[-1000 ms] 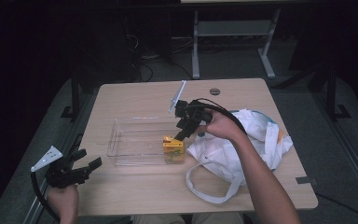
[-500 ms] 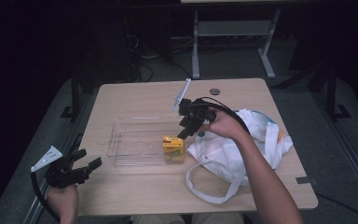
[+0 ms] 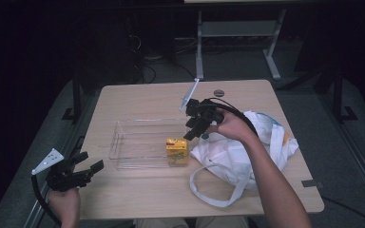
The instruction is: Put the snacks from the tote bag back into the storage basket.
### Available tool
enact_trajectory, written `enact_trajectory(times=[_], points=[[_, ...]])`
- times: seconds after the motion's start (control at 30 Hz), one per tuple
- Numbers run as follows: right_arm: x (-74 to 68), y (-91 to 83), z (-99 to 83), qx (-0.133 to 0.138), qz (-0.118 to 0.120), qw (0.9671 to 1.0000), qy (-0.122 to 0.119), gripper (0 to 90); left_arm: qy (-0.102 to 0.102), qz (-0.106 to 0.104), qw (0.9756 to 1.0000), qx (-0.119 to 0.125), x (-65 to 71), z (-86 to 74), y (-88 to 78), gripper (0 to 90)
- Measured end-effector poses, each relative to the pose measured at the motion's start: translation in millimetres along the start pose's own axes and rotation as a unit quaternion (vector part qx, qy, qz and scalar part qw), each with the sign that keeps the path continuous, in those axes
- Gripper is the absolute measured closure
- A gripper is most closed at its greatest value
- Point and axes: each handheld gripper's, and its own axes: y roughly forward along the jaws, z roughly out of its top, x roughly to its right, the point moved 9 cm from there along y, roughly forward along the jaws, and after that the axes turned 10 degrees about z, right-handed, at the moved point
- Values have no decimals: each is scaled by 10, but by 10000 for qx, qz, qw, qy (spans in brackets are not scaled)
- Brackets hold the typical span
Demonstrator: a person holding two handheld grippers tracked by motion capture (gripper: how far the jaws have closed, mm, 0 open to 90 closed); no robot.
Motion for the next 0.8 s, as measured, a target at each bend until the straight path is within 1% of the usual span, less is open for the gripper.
enact_trajectory(times=[0.47,0.67,0.7,0.8], points=[[27,-72,-108,52,-55,9999,99,446,4,4,10000,-5,-3,-1,1,125],[42,-104,-172,137,-83,9997,159,446,-1,-2,10000,0,-4,-1,0,125],[42,-109,-189,127,-84,9997,198,446,3,1,10000,1,-5,0,1,125],[51,-132,-223,157,-121,9996,202,446,1,4,10000,-7,-4,-1,1,125]])
